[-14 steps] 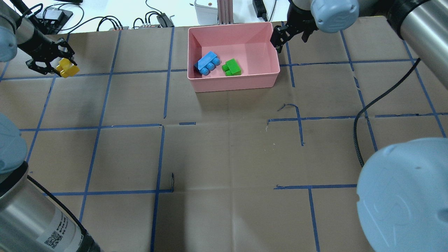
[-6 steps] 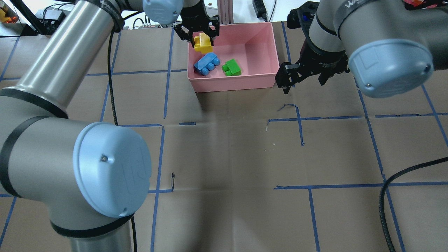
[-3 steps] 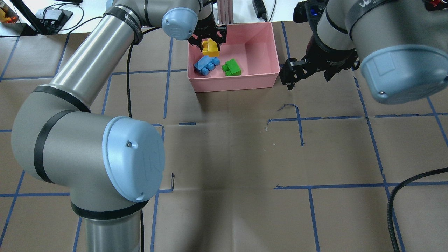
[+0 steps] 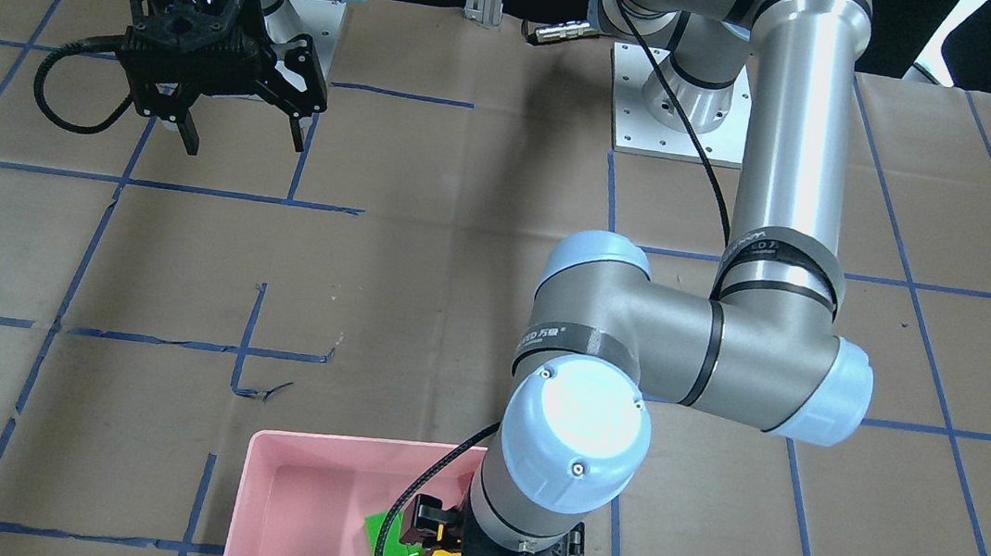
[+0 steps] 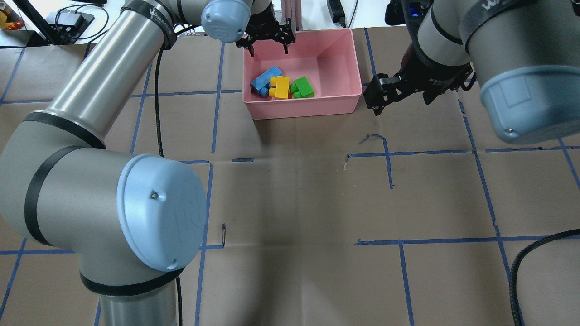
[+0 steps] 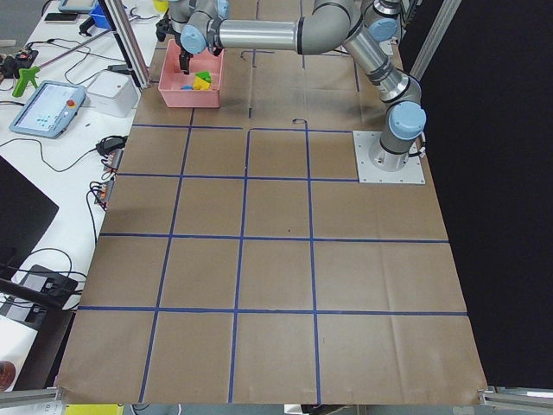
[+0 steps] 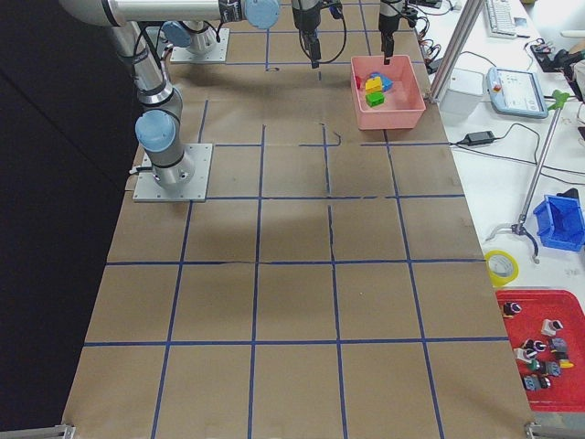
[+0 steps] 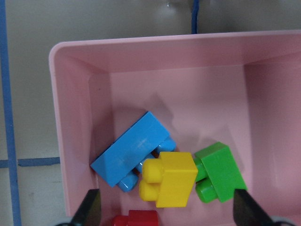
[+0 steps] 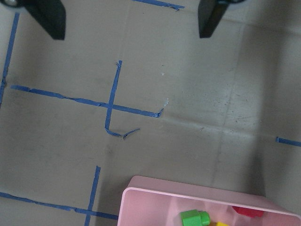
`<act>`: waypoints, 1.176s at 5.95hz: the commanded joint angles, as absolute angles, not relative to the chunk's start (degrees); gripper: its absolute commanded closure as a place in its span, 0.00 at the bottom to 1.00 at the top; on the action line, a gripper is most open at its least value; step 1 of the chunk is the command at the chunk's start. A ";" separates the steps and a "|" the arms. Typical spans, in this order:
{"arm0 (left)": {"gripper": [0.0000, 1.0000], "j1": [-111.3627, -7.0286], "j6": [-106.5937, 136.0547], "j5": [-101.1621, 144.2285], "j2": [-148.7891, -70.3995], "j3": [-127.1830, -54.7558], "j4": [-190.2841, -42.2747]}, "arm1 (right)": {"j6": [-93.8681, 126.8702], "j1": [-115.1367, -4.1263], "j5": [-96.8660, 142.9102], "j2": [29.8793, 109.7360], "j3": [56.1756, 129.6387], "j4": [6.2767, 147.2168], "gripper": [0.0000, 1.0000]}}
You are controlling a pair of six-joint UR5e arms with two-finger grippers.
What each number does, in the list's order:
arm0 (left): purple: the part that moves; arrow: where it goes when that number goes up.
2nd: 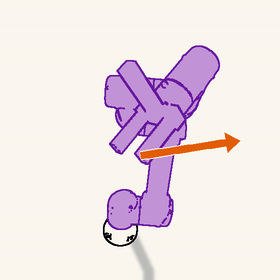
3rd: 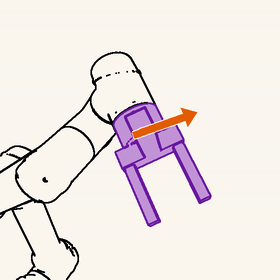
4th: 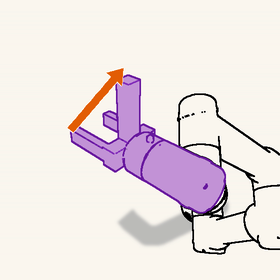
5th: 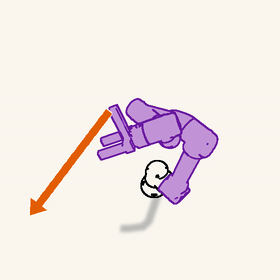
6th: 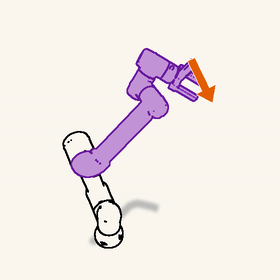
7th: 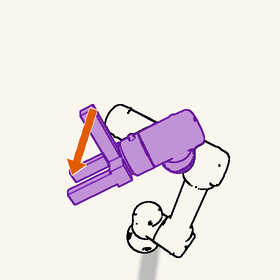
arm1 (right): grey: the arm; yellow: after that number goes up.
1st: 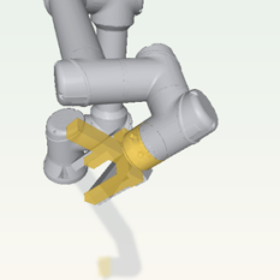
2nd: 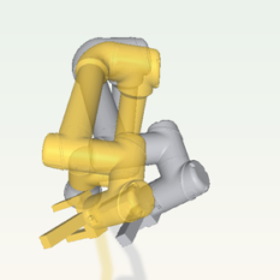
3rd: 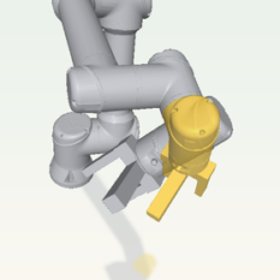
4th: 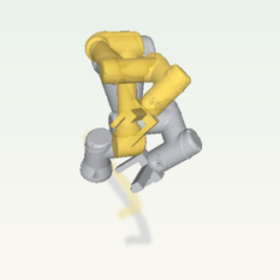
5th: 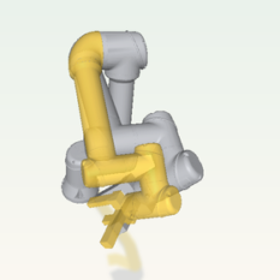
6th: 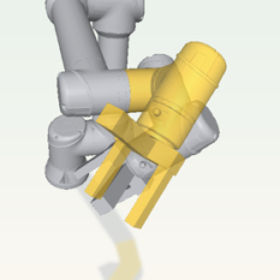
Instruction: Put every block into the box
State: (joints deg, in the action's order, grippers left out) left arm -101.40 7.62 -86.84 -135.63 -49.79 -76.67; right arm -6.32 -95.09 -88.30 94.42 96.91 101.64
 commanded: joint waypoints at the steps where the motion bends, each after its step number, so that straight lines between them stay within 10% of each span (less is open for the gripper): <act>1: 0.00 -99.16 1.96 -87.01 -127.23 -51.23 -84.85 | -6.15 -95.27 -88.50 95.00 97.12 100.99 0.00; 7: 0.00 -89.48 -14.76 -86.84 -97.50 -81.61 -90.72 | -2.90 -94.84 -88.59 95.01 96.42 96.06 0.00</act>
